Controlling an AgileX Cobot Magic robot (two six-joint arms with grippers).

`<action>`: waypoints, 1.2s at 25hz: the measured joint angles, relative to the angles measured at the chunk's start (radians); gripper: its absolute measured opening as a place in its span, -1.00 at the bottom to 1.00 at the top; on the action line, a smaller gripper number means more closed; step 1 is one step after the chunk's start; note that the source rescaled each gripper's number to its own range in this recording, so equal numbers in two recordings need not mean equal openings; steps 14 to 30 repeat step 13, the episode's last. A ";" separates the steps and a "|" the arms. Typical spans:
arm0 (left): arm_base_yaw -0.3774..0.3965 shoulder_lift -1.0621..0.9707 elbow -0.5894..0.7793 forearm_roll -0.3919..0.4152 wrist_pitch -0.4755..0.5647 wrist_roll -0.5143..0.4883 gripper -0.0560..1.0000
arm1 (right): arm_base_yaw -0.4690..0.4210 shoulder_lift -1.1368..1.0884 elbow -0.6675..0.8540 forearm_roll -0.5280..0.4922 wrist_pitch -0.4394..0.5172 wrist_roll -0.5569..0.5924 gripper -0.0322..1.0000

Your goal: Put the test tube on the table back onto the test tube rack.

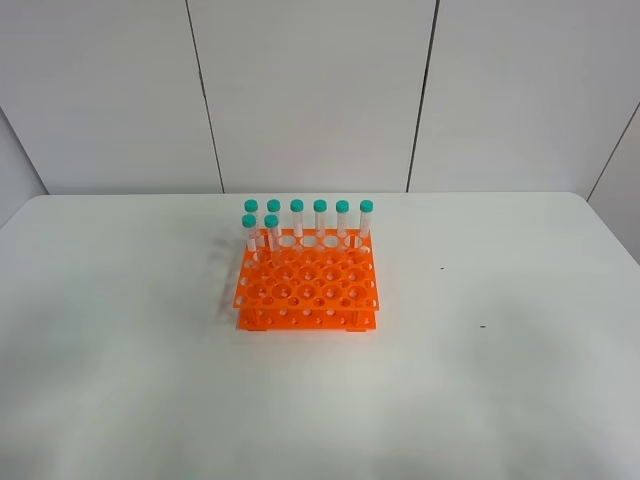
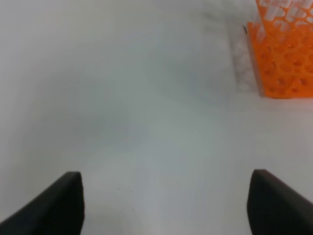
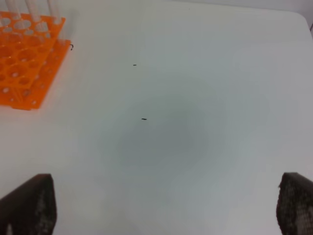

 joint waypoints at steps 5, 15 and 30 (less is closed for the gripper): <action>0.000 0.000 0.000 0.000 0.000 0.000 0.81 | 0.000 0.000 0.000 0.000 0.000 0.000 1.00; 0.000 0.000 0.000 0.000 0.000 0.000 0.81 | 0.000 0.000 0.000 0.000 0.000 0.000 1.00; 0.000 0.000 0.000 0.000 0.000 0.000 0.81 | 0.000 0.000 0.000 0.000 0.000 0.000 1.00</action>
